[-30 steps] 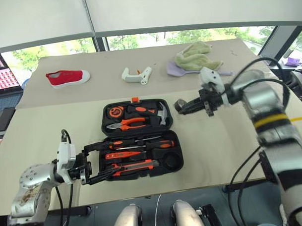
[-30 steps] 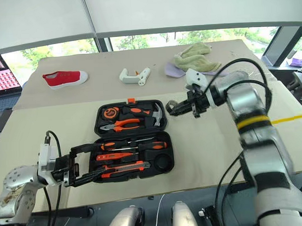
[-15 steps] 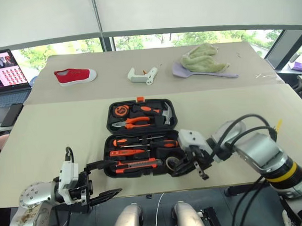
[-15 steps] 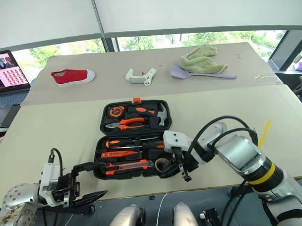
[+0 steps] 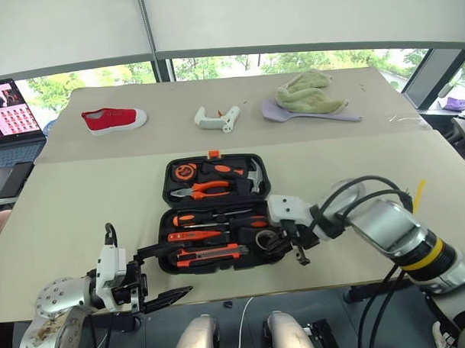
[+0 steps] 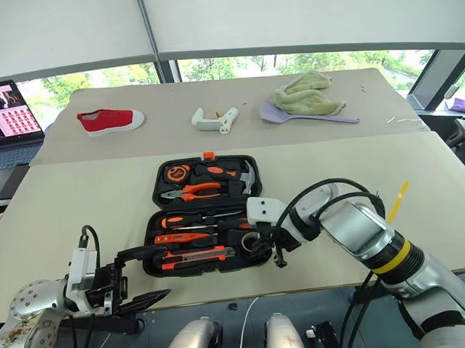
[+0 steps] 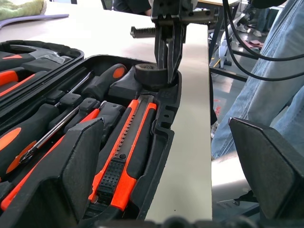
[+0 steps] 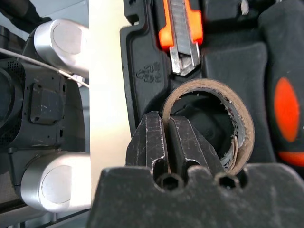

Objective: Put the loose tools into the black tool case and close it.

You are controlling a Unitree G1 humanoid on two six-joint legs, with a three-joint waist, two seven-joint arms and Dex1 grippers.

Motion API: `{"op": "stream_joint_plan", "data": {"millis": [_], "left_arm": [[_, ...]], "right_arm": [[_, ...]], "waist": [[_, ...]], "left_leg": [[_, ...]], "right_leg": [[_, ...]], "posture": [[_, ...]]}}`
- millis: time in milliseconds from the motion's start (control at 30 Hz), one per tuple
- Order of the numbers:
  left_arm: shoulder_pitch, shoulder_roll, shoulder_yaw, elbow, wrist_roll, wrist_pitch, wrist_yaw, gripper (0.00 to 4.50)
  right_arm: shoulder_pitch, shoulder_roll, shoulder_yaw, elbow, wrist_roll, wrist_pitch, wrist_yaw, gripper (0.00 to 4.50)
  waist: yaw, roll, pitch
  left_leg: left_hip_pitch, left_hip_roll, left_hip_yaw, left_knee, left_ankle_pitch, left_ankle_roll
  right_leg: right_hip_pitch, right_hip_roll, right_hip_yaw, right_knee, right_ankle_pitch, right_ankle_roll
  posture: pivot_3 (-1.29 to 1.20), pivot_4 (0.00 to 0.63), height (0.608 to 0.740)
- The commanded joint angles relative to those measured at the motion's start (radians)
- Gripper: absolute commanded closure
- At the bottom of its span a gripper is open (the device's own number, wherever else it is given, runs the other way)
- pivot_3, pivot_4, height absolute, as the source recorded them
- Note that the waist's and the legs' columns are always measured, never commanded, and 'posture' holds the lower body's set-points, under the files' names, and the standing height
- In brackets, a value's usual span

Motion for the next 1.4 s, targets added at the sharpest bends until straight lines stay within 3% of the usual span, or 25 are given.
{"op": "stream_joint_plan", "data": {"millis": [33, 67, 267, 500, 567, 600, 633, 800, 967, 1167, 1400], "left_arm": [[0.008, 0.009, 0.024, -0.042, -0.009, -0.021, 0.013, 0.00], [0.010, 0.012, 0.028, -0.044, -0.010, -0.020, 0.015, 0.00], [0.001, 0.015, 0.071, -0.054, -0.039, 0.038, 0.087, 0.00], [-0.048, 0.039, 0.128, -0.040, -0.077, 0.188, 0.229, 0.00], [-0.104, 0.041, 0.129, 0.013, -0.027, 0.228, 0.321, 0.00], [-0.127, 0.043, 0.127, 0.036, -0.002, 0.245, 0.359, 0.51], [-0.161, 0.042, 0.123, 0.069, 0.034, 0.260, 0.412, 0.70], [-0.331, 0.032, 0.044, 0.221, 0.158, 0.331, 0.547, 2.57], [-0.434, 0.003, -0.055, 0.300, 0.222, 0.320, 0.532, 4.20], [-0.467, -0.022, -0.126, 0.316, 0.234, 0.288, 0.442, 4.20], [-0.473, -0.068, -0.206, 0.275, 0.266, 0.289, 0.412, 4.20]], "right_arm": [[-0.045, -0.037, 0.055, 0.012, -0.042, 0.008, 0.053, 4.46], [-0.050, -0.033, 0.051, 0.010, -0.029, 0.018, 0.061, 3.73], [-0.082, 0.045, -0.090, 0.057, 0.097, -0.040, 0.120, 1.84], [-0.025, 0.012, -0.264, 0.209, 0.144, -0.247, 0.183, 1.84], [0.031, 0.023, -0.335, 0.267, 0.147, -0.330, 0.151, 2.35], [0.050, 0.031, -0.355, 0.288, 0.143, -0.357, 0.136, 2.53], [0.074, 0.047, -0.376, 0.336, 0.101, -0.434, 0.075, 2.88], [0.122, 0.141, -0.390, 0.564, -0.098, -0.773, -0.180, 4.50], [0.099, 0.247, -0.376, 0.688, -0.162, -0.880, -0.280, 4.50], [0.124, 0.300, -0.370, 0.653, -0.149, -0.885, -0.253, 4.50], [0.263, 0.217, -0.423, 0.460, -0.108, -0.777, -0.226, 4.50]], "waist": [[-0.001, 0.000, 0.000], [-0.001, 0.000, 0.000], [0.000, 0.000, 0.000], [0.005, -0.001, 0.001], [0.006, -0.001, 0.001], [0.009, -0.002, 0.001], [0.008, -0.002, 0.001], [0.001, -0.002, 0.001], [-0.005, -0.003, 0.002], [0.001, -0.003, 0.002], [0.021, -0.003, 0.002]], "left_leg": [[0.000, 0.000, 0.000, 0.000, 0.000, 0.000], [0.000, 0.000, 0.000, 0.000, 0.000, 0.000], [0.000, 0.000, 0.000, 0.000, 0.000, 0.001], [0.000, -0.001, 0.000, 0.000, -0.001, 0.001], [0.000, -0.001, 0.000, 0.000, -0.001, 0.001], [0.000, -0.001, 0.000, 0.000, -0.001, 0.001], [0.000, -0.001, 0.000, 0.000, -0.001, 0.001], [0.001, -0.002, 0.000, 0.000, 0.000, 0.001], [-0.002, -0.003, 0.002, 0.000, 0.000, 0.000], [-0.008, -0.004, 0.002, 0.000, 0.001, -0.002], [-0.009, -0.004, 0.002, 0.000, 0.001, -0.001]], "right_leg": [[0.000, 0.000, 0.000, 0.000, 0.000, 0.000], [0.000, 0.000, 0.000, 0.000, 0.000, 0.000], [0.000, 0.000, -0.001, -0.001, 0.000, 0.000], [0.001, 0.000, -0.001, -0.001, 0.000, 0.000], [0.001, 0.000, -0.002, -0.001, 0.000, 0.000], [0.001, 0.000, -0.001, -0.001, 0.000, 0.000], [0.001, 0.001, -0.002, -0.001, 0.000, 0.000], [0.000, 0.002, -0.001, 0.002, 0.000, 0.000], [-0.005, 0.002, 0.001, 0.006, 0.000, 0.001], [-0.013, 0.001, 0.002, 0.008, 0.001, 0.001], [-0.013, 0.001, 0.001, 0.008, 0.001, 0.001]], "posture": [[0.00, 0.150, 0.740], [0.00, 0.150, 0.740], [0.00, 0.150, 0.740], [0.00, 0.150, 0.740], [0.00, 0.150, 0.740], [0.00, 0.150, 0.740], [0.00, 0.150, 0.740], [0.00, 0.150, 0.740], [0.00, 0.150, 0.740], [0.00, 0.150, 0.740], [0.00, 0.150, 0.740]]}}
